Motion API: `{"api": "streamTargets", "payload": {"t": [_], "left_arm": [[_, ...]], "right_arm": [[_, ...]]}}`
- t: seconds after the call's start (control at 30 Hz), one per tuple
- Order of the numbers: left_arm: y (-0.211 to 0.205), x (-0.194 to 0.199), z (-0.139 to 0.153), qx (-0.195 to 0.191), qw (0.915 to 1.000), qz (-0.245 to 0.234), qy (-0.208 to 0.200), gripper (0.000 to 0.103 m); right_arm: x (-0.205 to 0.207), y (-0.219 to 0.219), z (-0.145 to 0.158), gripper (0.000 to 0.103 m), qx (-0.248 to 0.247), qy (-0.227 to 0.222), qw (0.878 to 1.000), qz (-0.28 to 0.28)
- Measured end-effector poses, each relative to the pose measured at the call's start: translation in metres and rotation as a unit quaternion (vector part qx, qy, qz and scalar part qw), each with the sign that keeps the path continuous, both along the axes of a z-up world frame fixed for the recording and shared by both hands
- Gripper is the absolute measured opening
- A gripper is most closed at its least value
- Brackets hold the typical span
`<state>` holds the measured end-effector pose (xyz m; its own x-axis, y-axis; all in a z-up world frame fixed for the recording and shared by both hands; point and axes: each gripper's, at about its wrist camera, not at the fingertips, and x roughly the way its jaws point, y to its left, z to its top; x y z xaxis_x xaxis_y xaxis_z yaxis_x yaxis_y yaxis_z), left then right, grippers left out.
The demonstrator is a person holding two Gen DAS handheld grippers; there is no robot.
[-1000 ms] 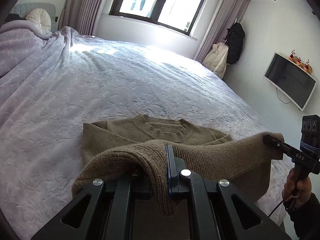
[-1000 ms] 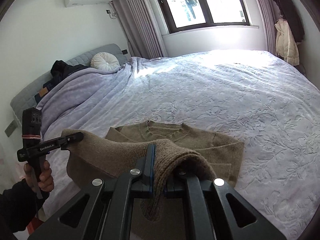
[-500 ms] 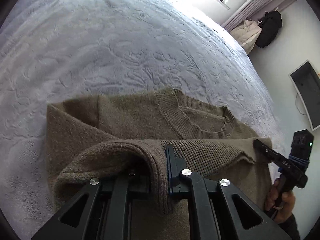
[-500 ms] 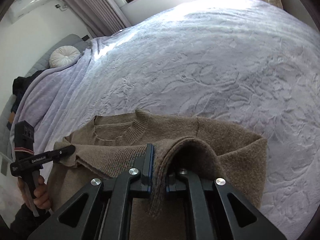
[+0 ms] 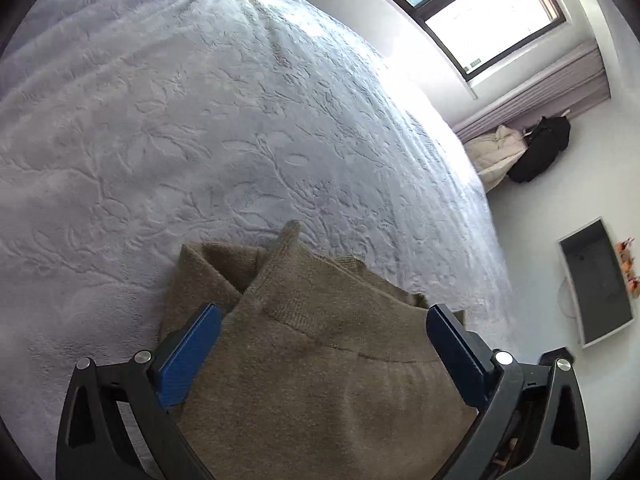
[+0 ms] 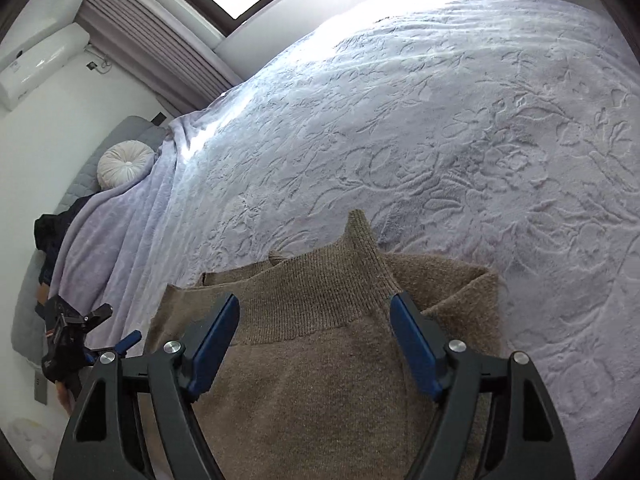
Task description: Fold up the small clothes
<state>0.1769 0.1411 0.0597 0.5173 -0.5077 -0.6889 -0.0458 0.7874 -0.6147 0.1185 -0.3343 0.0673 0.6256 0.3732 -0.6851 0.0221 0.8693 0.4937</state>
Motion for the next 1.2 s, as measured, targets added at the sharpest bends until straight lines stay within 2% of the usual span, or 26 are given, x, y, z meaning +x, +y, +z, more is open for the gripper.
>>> {"api": "streamTargets", "payload": {"t": [0.1,0.17,0.27,0.33,0.4,0.43,0.47,0.5,0.53,0.57,0.6,0.63,0.7,0.77,0.87,0.93,1.03,1.13,1.2], "left_arm": [[-0.017,-0.016,0.015,0.116,0.9926,-0.006,-0.035,0.103],[-0.042,-0.025,0.017,0.161,0.9844,-0.041,-0.056,0.103],[-0.087,-0.032,0.012,0.232,0.9641,-0.096,-0.086,0.103],[-0.102,-0.028,-0.007,0.271,0.9523,-0.119,-0.076,0.103],[-0.091,-0.018,-0.03,0.304,0.9463,-0.102,-0.041,0.103],[-0.077,-0.013,-0.04,0.3,0.9496,-0.089,-0.021,0.103],[-0.061,-0.012,-0.046,0.279,0.9572,-0.078,-0.008,0.103],[-0.043,-0.011,-0.049,0.257,0.9645,-0.06,0.007,0.103],[-0.026,-0.012,-0.049,0.233,0.9713,-0.044,0.015,0.103],[-0.012,-0.013,-0.046,0.214,0.9761,-0.031,0.017,0.103],[0.003,-0.018,-0.041,0.203,0.9791,-0.015,0.012,0.103],[0.015,-0.024,-0.035,0.201,0.9796,0.006,0.008,0.103],[0.031,-0.04,-0.023,0.205,0.9782,0.033,-0.008,0.103],[0.027,-0.057,-0.015,0.225,0.9734,0.04,-0.017,0.103],[-0.021,-0.073,-0.011,0.255,0.9659,-0.003,-0.042,0.103],[-0.06,-0.084,-0.009,0.268,0.9609,-0.04,-0.057,0.103],[-0.103,-0.094,-0.023,0.284,0.9532,-0.086,-0.056,0.103],[-0.109,-0.102,-0.04,0.327,0.9394,-0.091,-0.05,0.103],[-0.096,-0.104,-0.041,0.312,0.9449,-0.084,-0.05,0.103]], "right_arm": [[-0.011,0.019,0.014,0.081,-0.104,-0.015,0.994,0.007],[-0.015,0.034,0.019,0.081,-0.144,-0.025,0.989,0.024],[-0.016,0.072,0.014,0.081,-0.192,-0.019,0.978,0.084],[-0.02,0.097,0.003,0.08,-0.232,-0.016,0.964,0.127],[-0.02,0.104,-0.015,0.08,-0.287,-0.002,0.949,0.13],[-0.02,0.096,-0.023,0.08,-0.302,0.011,0.945,0.121],[-0.018,0.083,-0.032,0.08,-0.304,0.028,0.946,0.107],[-0.018,0.068,-0.036,0.08,-0.277,0.033,0.955,0.101],[-0.021,0.049,-0.035,0.08,-0.228,0.03,0.969,0.092],[-0.024,0.038,-0.031,0.08,-0.205,0.028,0.975,0.086],[-0.026,0.035,-0.028,0.08,-0.2,0.027,0.976,0.083],[-0.032,0.034,-0.021,0.081,-0.214,0.026,0.974,0.072],[-0.044,0.037,-0.011,0.081,-0.243,0.02,0.968,0.057],[-0.061,0.05,0.002,0.081,-0.249,-0.003,0.966,0.069],[-0.082,0.086,0.013,0.082,-0.242,-0.031,0.966,0.084],[-0.088,0.114,0.009,0.081,-0.24,-0.029,0.965,0.103],[-0.097,0.141,-0.01,0.081,-0.252,-0.017,0.958,0.134],[-0.102,0.128,-0.029,0.081,-0.276,0.007,0.955,0.113],[-0.111,0.1,-0.032,0.081,-0.282,0.002,0.956,0.082]]}}
